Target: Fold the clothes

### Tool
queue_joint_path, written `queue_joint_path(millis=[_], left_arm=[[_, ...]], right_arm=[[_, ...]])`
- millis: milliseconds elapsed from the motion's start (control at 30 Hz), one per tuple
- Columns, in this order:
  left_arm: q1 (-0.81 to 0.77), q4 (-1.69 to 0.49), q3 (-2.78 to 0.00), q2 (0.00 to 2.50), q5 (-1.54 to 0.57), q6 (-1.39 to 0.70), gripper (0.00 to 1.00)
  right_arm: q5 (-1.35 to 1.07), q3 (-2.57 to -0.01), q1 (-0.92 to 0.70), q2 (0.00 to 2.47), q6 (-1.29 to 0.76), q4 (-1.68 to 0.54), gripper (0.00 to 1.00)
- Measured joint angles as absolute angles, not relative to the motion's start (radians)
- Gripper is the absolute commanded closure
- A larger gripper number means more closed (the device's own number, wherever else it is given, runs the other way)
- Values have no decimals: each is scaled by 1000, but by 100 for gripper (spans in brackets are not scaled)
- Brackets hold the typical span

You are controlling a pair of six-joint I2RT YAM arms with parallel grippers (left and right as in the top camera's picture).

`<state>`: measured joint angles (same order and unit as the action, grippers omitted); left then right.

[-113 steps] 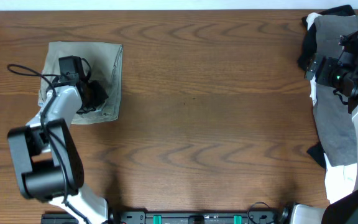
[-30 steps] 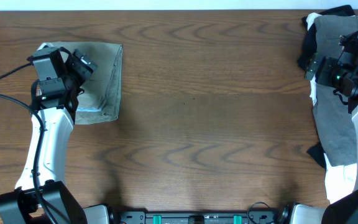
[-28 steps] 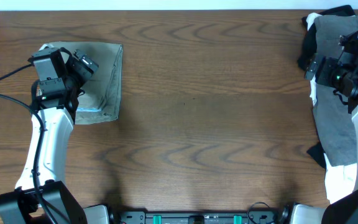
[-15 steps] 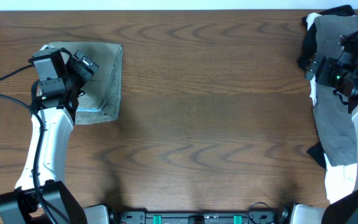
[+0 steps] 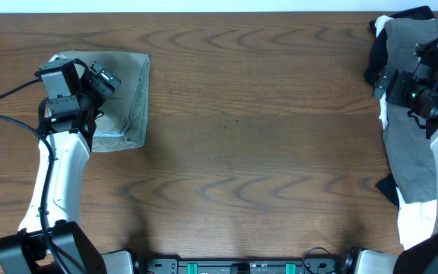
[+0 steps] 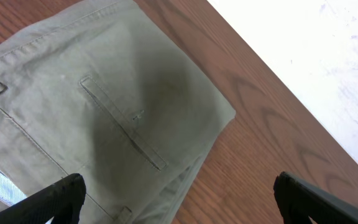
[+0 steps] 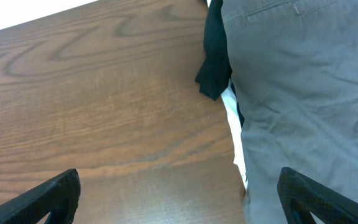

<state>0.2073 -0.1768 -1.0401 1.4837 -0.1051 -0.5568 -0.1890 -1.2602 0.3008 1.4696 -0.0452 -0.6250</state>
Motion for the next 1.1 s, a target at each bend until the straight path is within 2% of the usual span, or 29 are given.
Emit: queue_joint_path(millis=[200,467,833,1100], left_arm=[[207,-176,-1040,1484,-105,-557,2],[207,-177,-1040,1484,-105,-557,2],[207,-177,-1040,1484,-105,-557,2],[207,-177,-1040,1484,-105,-557,2]], right_arm=[[-188,-1254,301,1310,-45,-670,1],[-188,-1255,294,950,-45,-674,1],[-147,-1241,72,566,-3,-728,1],[-133,-952,21,336,4,-637,1]])
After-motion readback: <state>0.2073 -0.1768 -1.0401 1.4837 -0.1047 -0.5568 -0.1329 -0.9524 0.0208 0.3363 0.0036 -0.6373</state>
